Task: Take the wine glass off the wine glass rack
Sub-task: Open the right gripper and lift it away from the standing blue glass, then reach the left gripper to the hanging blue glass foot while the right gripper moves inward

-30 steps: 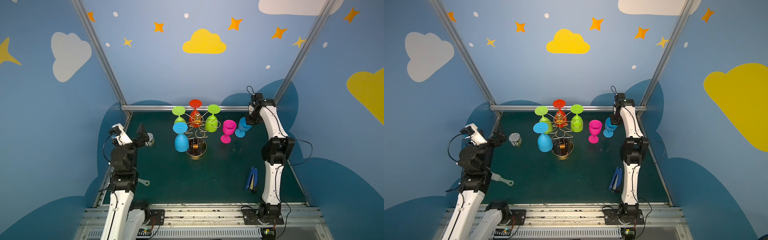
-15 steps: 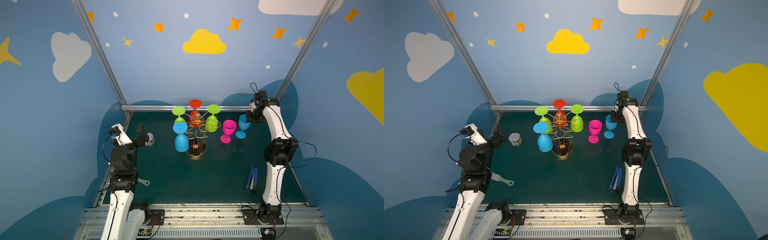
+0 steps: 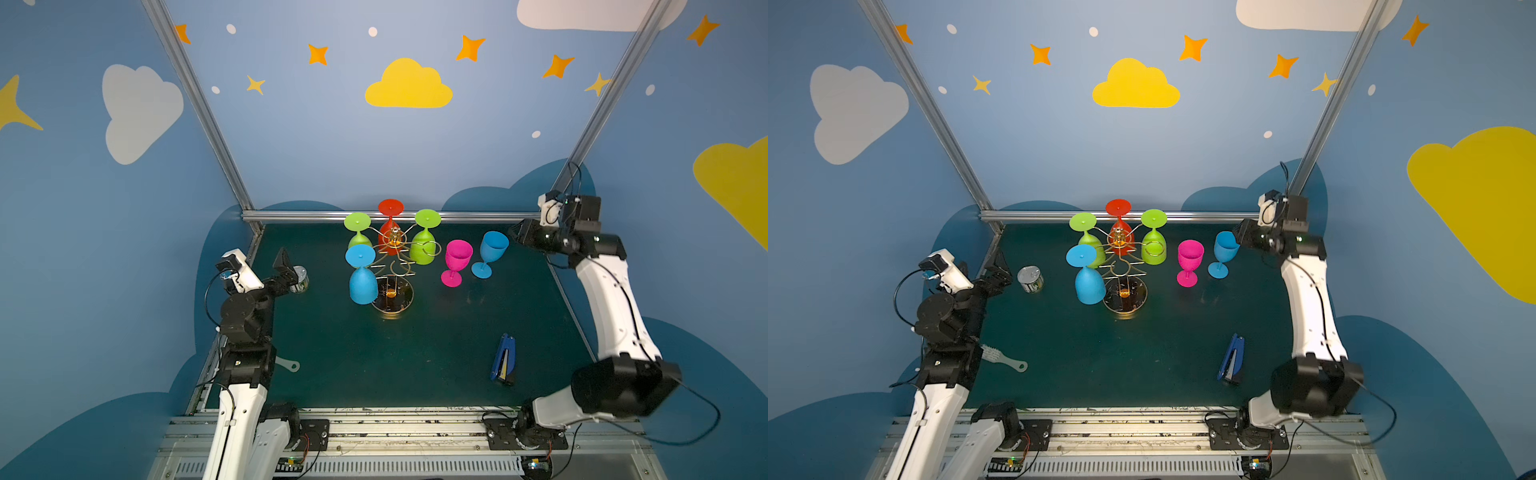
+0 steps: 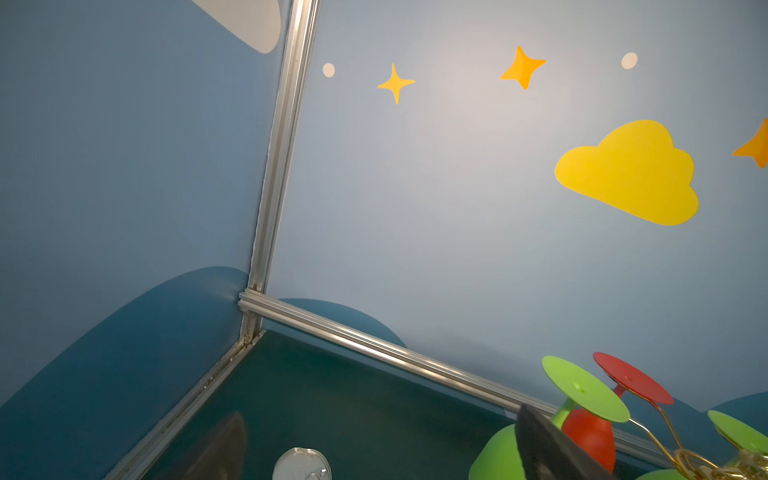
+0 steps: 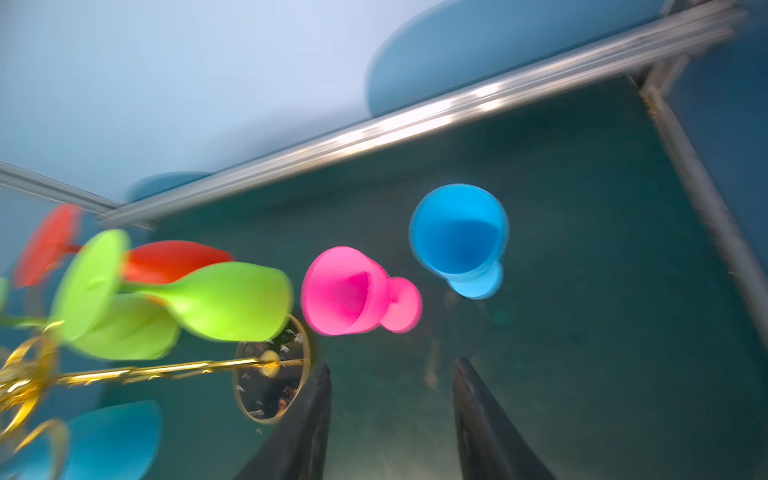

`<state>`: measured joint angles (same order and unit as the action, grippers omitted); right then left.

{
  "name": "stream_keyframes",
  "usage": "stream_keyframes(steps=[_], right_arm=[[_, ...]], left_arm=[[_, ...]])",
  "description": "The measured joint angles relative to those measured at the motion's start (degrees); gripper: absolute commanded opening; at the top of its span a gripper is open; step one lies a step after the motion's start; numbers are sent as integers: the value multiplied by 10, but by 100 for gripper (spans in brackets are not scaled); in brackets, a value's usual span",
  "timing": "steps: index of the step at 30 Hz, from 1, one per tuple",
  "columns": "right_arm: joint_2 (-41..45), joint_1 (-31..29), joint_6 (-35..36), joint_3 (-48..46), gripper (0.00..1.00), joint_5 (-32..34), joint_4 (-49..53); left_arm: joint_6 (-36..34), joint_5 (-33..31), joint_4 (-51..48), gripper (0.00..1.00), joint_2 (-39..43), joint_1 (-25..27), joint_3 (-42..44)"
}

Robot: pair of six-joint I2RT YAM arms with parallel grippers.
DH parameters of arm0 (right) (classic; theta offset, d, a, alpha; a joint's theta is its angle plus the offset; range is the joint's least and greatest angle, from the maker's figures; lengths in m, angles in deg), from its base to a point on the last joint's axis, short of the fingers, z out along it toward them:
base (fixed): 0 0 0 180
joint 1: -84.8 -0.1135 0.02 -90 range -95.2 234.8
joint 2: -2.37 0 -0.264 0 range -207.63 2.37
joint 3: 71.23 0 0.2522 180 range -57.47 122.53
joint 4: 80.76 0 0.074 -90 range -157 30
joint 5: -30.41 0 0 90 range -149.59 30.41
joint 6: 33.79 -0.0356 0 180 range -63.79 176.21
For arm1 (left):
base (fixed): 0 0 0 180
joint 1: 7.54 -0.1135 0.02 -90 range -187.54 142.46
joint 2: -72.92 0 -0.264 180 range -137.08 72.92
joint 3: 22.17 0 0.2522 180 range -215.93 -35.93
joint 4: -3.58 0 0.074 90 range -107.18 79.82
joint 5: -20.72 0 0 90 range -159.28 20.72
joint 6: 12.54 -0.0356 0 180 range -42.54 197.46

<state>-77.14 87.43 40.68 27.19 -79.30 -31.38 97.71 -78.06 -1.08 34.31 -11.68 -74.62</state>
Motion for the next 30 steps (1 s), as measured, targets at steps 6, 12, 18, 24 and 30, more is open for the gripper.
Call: stream_keyframes(steps=[6, 12, 18, 24, 30], right_arm=[[176, -15, -31, -203, 62, -36, -107], [274, -33, -38, -274, 67, -50, -133], [305, -51, -52, -324, 68, -62, -153], [296, -69, -55, -351, 68, -68, -155], [297, -85, -63, -362, 68, -71, -159]], left_arm=[[74, 99, -111, 93, -29, -7, -54], [174, 280, -160, 84, -70, -24, -86], [255, 450, -154, 71, -137, -28, -107], [289, 562, -131, 63, -196, -20, -127], [290, 593, -124, 60, -231, 7, -150]])
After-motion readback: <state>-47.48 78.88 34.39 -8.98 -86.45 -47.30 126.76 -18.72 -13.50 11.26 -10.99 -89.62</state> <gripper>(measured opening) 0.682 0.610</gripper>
